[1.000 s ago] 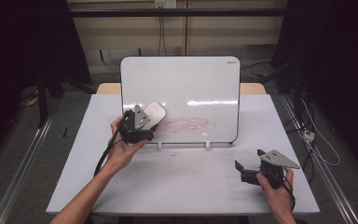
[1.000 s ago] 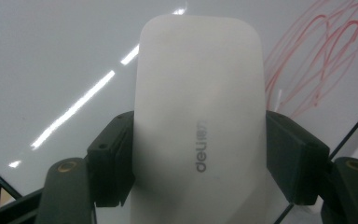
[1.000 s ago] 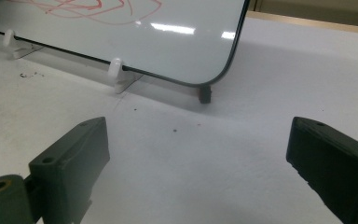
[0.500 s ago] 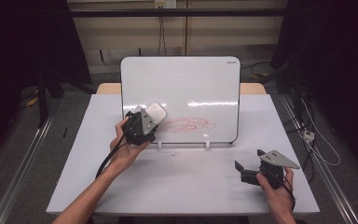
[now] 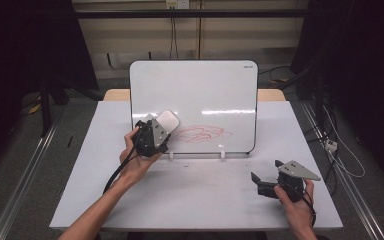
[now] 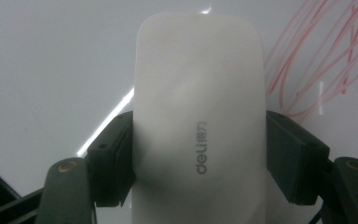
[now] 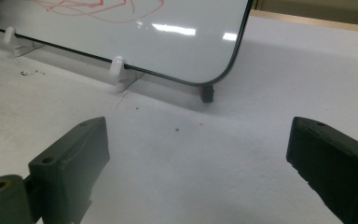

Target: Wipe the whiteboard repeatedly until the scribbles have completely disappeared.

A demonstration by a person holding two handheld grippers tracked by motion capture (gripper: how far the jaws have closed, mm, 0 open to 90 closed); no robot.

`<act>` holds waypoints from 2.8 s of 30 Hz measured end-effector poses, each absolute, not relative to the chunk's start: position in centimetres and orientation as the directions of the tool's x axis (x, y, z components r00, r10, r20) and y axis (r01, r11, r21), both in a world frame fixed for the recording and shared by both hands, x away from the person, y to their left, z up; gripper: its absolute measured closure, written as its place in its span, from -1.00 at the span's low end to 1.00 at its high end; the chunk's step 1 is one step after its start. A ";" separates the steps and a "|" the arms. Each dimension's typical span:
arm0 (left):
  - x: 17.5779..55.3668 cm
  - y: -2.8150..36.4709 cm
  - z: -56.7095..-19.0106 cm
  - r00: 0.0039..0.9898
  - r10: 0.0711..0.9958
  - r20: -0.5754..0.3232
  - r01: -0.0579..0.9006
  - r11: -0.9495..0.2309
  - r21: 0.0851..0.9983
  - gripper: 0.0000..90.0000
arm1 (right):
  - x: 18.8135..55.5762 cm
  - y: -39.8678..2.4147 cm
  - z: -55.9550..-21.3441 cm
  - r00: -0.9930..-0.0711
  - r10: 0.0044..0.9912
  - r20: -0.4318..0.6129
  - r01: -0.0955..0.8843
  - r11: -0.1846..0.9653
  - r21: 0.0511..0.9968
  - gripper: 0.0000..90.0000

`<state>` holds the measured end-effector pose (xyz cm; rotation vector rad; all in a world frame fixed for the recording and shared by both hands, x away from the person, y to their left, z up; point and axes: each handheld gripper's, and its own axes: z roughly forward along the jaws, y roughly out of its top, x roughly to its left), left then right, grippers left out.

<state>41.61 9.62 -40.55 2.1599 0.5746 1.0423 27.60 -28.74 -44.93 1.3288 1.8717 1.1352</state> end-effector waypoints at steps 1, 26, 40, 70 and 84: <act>41.6 9.5 -40.6 0.583 0.626 0.519 0.093 -0.685 0.722 -0.31 | 27.6 -28.7 -44.9 -0.342 0.940 0.021 0.453 0.145 0.880 -0.88; 40.8 7.7 -41.4 0.617 0.570 0.543 0.050 -0.717 0.695 -0.31 | 27.7 -28.5 -44.9 -0.357 0.934 0.025 0.451 0.149 0.880 -0.88; 43.3 8.9 -38.5 0.591 0.632 0.502 0.089 -0.670 0.737 -0.31 | 27.8 -28.7 -45.0 -0.356 0.934 0.026 0.452 0.147 0.880 -0.88; 39.9 5.4 -42.3 0.635 0.504 0.585 0.006 -0.761 0.649 -0.31 | 27.5 -28.7 -44.9 -0.356 0.934 0.025 0.447 0.147 0.882 -0.88; 40.6 5.8 -41.5 0.648 0.507 0.568 0.013 -0.753 0.658 -0.31 | 27.6 -28.6 -44.9 -0.359 0.933 0.025 0.449 0.150 0.881 -0.88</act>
